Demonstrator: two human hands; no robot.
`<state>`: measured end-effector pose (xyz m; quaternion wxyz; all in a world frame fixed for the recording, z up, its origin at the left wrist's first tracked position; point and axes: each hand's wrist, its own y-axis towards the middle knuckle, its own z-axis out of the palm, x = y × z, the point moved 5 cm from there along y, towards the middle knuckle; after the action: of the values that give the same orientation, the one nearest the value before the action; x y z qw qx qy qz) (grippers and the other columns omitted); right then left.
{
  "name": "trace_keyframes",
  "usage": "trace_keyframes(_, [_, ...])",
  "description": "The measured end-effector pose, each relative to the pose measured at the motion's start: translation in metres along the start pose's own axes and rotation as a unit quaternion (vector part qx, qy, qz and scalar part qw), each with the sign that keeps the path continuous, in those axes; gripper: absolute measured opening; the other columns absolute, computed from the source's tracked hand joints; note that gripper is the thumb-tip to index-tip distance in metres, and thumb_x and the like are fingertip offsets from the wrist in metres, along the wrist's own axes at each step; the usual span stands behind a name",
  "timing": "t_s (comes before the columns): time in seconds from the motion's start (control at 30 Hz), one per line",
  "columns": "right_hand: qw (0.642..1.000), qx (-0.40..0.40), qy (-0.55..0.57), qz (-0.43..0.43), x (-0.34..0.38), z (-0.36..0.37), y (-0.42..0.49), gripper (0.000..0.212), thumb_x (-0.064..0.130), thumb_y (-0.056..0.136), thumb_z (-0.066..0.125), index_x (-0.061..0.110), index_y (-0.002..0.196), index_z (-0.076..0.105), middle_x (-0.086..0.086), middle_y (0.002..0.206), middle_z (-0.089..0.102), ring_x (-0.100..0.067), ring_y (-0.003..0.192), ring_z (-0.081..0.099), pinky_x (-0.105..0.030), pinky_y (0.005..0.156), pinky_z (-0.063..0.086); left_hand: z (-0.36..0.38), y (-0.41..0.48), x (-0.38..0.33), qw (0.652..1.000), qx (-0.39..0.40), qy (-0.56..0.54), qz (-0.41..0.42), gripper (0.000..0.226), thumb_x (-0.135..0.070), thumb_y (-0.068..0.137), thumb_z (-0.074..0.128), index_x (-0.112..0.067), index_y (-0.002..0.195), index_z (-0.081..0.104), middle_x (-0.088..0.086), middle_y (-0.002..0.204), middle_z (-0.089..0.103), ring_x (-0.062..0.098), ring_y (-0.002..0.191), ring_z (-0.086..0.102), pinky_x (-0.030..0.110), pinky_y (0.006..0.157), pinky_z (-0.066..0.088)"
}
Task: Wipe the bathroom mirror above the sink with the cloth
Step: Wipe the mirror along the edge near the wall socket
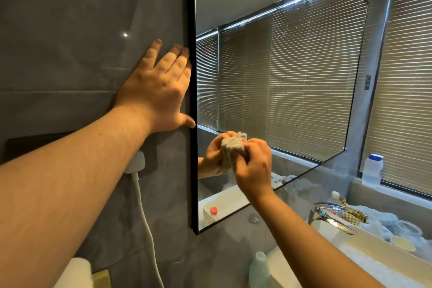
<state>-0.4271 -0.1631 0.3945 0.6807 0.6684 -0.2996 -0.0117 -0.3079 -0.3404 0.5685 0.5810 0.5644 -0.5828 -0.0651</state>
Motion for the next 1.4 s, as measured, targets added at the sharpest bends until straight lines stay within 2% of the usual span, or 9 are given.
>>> trace_keyframes(0.23, [0.982, -0.053, 0.06, 0.171, -0.026, -0.008, 0.048, 0.012, 0.012, 0.093, 0.061, 0.019, 0.088, 0.053, -0.002, 0.097, 0.05, -0.018, 0.086, 0.052, -0.023, 0.075, 0.04, 0.0, 0.0, 0.0, 1.0, -0.02, -0.008, 0.004, 0.121, -0.085, 0.059, 0.051, 0.003, 0.141, 0.038, 0.021, 0.152, 0.032, 0.033, 0.144, 0.026, 0.055, 0.118, 0.008])
trace_keyframes(0.37, [0.989, -0.052, 0.073, 0.115, 0.0, 0.004, 0.025, 0.008, 0.018, 0.088, 0.059, 0.021, 0.091, 0.053, -0.001, 0.097, 0.051, -0.019, 0.089, 0.053, -0.027, 0.08, 0.042, 0.001, 0.0, 0.0, 1.0, -0.02, -0.009, 0.004, 0.12, -0.085, 0.059, 0.053, 0.003, 0.14, 0.039, 0.02, 0.152, 0.032, 0.033, 0.144, 0.026, 0.055, 0.118, 0.008])
trace_keyframes(0.57, [0.997, 0.018, 0.077, -0.026, 0.02, 0.019, -0.04, 0.016, 0.005, 0.083, 0.07, 0.013, 0.094, 0.063, 0.006, 0.1, 0.055, -0.02, 0.096, 0.054, -0.034, 0.086, 0.046, 0.001, -0.001, 0.001, 1.0, -0.003, 0.0, -0.003, 0.121, -0.087, 0.061, 0.047, 0.001, 0.143, 0.035, 0.019, 0.154, 0.029, 0.032, 0.145, 0.023, 0.055, 0.119, 0.006])
trace_keyframes(0.77, [0.997, 0.027, 0.077, 0.019, 0.004, 0.018, -0.043, 0.026, -0.005, 0.08, 0.071, 0.016, 0.092, 0.063, 0.008, 0.098, 0.054, -0.015, 0.096, 0.053, -0.033, 0.085, 0.048, -0.003, -0.002, -0.001, 1.0, 0.014, 0.005, 0.005, 0.12, -0.087, 0.064, 0.046, 0.001, 0.145, 0.032, 0.019, 0.156, 0.026, 0.032, 0.146, 0.02, 0.055, 0.119, 0.006])
trace_keyframes(0.9, [0.993, 0.042, 0.082, 0.068, 0.009, 0.017, -0.044, 0.02, 0.003, 0.085, 0.069, 0.02, 0.091, 0.06, 0.012, 0.096, 0.051, -0.013, 0.092, 0.053, -0.03, 0.083, 0.048, -0.008, -0.003, 0.0, 0.998, 0.06, 0.006, 0.003, 0.118, -0.087, 0.069, 0.04, -0.002, 0.149, 0.023, 0.017, 0.159, 0.015, 0.029, 0.148, 0.01, 0.053, 0.119, 0.0])
trace_keyframes(1.0, [0.986, 0.076, 0.089, 0.116, 0.012, 0.012, -0.042, 0.017, 0.014, 0.089, 0.068, 0.026, 0.087, 0.056, 0.009, 0.095, 0.052, -0.012, 0.089, 0.055, -0.031, 0.08, 0.05, -0.006, -0.02, -0.017, 0.993, 0.104, -0.045, -0.034, 0.101, -0.074, 0.08, 0.042, -0.008, 0.152, 0.016, 0.012, 0.161, 0.007, 0.026, 0.149, 0.001, 0.051, 0.119, -0.007])
trace_keyframes(1.17, [0.975, 0.102, 0.084, 0.179, 0.007, 0.003, -0.049, 0.015, 0.024, 0.09, 0.068, 0.031, 0.085, 0.055, 0.004, 0.099, 0.055, -0.006, 0.089, 0.057, -0.028, 0.08, 0.049, 0.004, -0.075, -0.05, 0.99, 0.131, -0.052, 0.007, 0.088, -0.059, 0.08, 0.049, -0.006, 0.148, 0.028, 0.018, 0.157, 0.021, 0.032, 0.147, 0.014, 0.053, 0.118, 0.001])
trace_keyframes(1.27, [0.975, 0.094, 0.086, 0.182, 0.012, 0.008, -0.074, 0.01, 0.022, 0.09, 0.067, 0.027, 0.093, 0.058, 0.013, 0.098, 0.053, -0.012, 0.094, 0.057, -0.029, 0.084, 0.049, 0.007, -0.082, -0.048, 0.992, 0.115, -0.016, 0.046, 0.087, -0.06, 0.078, 0.053, -0.003, 0.142, 0.04, 0.022, 0.152, 0.031, 0.037, 0.143, 0.024, 0.056, 0.117, 0.007])
trace_keyframes(1.4, [0.983, 0.087, 0.096, 0.127, 0.022, 0.014, -0.108, 0.016, 0.009, 0.087, 0.067, 0.023, 0.095, 0.064, 0.029, 0.096, 0.054, -0.014, 0.093, 0.058, -0.027, 0.083, 0.048, 0.011, -0.084, -0.054, 0.99, 0.135, 0.015, 0.048, 0.099, -0.077, 0.077, 0.042, -0.011, 0.149, 0.027, 0.022, 0.157, 0.018, 0.039, 0.146, 0.011, 0.06, 0.116, 0.001])
